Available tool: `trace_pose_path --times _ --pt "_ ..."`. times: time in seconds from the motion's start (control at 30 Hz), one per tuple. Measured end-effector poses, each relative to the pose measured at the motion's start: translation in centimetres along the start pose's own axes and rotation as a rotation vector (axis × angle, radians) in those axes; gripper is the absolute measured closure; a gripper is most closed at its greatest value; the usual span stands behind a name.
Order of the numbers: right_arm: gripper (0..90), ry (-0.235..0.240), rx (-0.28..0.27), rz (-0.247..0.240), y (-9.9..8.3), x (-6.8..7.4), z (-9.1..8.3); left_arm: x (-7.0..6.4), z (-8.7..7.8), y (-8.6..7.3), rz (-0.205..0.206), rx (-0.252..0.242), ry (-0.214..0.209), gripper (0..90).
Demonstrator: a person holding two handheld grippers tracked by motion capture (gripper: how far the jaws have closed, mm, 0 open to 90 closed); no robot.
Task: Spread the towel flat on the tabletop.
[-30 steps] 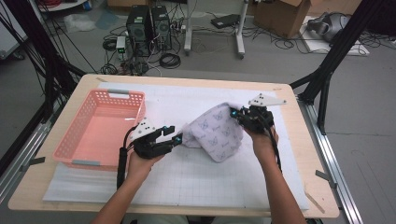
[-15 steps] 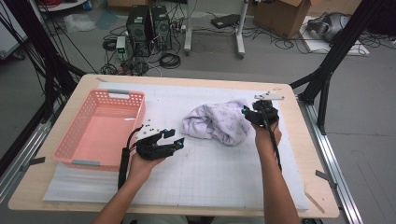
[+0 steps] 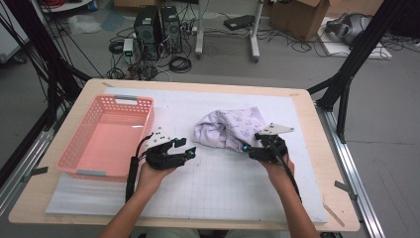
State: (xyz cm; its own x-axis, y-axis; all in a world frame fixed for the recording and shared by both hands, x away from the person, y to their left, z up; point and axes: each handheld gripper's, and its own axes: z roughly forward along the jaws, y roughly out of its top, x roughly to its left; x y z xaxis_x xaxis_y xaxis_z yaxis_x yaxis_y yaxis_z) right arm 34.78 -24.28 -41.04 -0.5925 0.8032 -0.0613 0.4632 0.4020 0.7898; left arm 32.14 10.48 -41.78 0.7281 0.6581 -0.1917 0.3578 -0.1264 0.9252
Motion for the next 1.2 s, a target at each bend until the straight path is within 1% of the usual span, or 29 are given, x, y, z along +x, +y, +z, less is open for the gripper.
trace_pose_path --times 0.03,0.07,0.1,0.13,0.17,0.2,0.23,0.33,0.4,0.43,0.5,0.53,0.6,0.67,0.73,0.77,0.8,0.83,0.9,0.93,1.0,1.1,1.13,1.2 --pt "40.0 -0.034 0.037 -0.019 -0.3 0.3 0.5 0.0 0.0 0.0 0.002 0.005 -0.003 44.5" --pt "47.5 -0.065 0.066 -0.018 -0.5 0.4 1.0 0.0 0.1 -0.1 0.003 0.008 -0.003 44.4" --pt "59.3 -0.077 0.082 -0.002 -0.8 0.3 1.2 0.0 0.1 -0.1 0.004 0.011 -0.003 44.4" --pt "69.9 -0.064 0.082 0.016 -0.9 0.1 1.1 0.0 0.1 -0.1 0.004 0.011 -0.003 44.4" --pt "77.2 -0.052 0.068 0.02 -1.1 0.0 0.8 0.1 0.1 -0.1 0.004 0.016 -0.003 44.4" --pt "79.2 -0.047 0.057 0.014 -1.1 0.0 0.5 0.1 0.1 -0.1 0.004 0.016 -0.003 44.4" --pt "80.1 -0.033 0.045 0.005 -1.1 0.0 -0.1 0.1 0.2 -0.2 0.002 0.021 -0.001 44.4" --pt "80.8 -0.009 0.004 -0.011 -1.0 0.2 -2.2 0.2 0.3 -0.3 0.004 0.03 0.0 44.4" --pt "80.8 0.013 -0.037 -0.019 -1.0 0.4 -3.9 0.1 0.3 -0.3 0.0 0.029 -0.002 44.4" --pt "80.8 0.021 -0.055 -0.021 -1.1 0.5 -4.7 0.1 0.4 -0.4 0.002 0.017 0.003 44.4" --pt "80.8 0.032 -0.089 -0.017 -1.2 0.6 -6.3 0.1 0.6 -0.6 -0.005 0.038 -0.001 44.7" --pt "80.7 0.035 -0.101 -0.014 -1.3 0.6 -7.1 0.1 0.6 -0.7 0.002 0.049 -0.001 44.7" --pt "80.7 0.024 -0.13 -0.018 -1.4 0.6 -8.7 -0.1 0.8 -0.7 0.003 0.051 -0.005 44.7" --pt "80.8 0.018 -0.177 0.006 -1.5 0.4 -10.4 -0.3 0.9 -0.7 0.007 0.051 -0.009 44.7" --pt "80.8 0.004 -0.243 0.04 -1.7 -0.1 -12.0 -0.5 1.2 -0.8 0.014 0.058 -0.014 44.6" --pt "80.8 -0.007 -0.267 0.054 -1.8 -0.4 -12.5 -0.6 1.4 -0.8 0.016 0.059 -0.012 44.2" --pt "80.7 -0.035 -0.265 0.052 -1.8 -0.6 -12.7 -0.7 1.7 -0.8 0.022 0.062 -0.009 43.2" --pt "80.7 -0.058 -0.251 0.044 -1.9 -0.8 -12.6 -0.9 2.0 -0.8 0.026 0.063 -0.008 42.3" --pt "80.5 -0.065 -0.233 0.065 -2.2 -1.4 -12.0 -1.4 2.9 -0.7 0.054 0.064 -0.01 42.4" --pt "80.5 -0.075 -0.227 0.07 -2.3 -1.7 -11.6 -1.7 3.4 -0.6 0.076 0.073 -0.004 42.3" --pt "80.4 -0.082 -0.225 0.1 -2.3 -2.3 -10.7 -2.0 4.6 -0.4 0.114 0.116 0.012 41.7" --pt "80.2 -0.098 -0.218 0.127 -2.1 -3.3 -9.2 -2.2 6.4 0.1 0.13 0.151 0.078 36.4" --pt "80.1 -0.106 -0.215 0.13 -1.9 -3.6 -8.7 -2.1 6.9 0.3 0.126 0.154 0.093 36.0" --pt "79.9 -0.125 -0.187 0.136 -1.6 -4.1 -7.7 -1.9 8.0 0.5 0.125 0.174 0.106 36.5"
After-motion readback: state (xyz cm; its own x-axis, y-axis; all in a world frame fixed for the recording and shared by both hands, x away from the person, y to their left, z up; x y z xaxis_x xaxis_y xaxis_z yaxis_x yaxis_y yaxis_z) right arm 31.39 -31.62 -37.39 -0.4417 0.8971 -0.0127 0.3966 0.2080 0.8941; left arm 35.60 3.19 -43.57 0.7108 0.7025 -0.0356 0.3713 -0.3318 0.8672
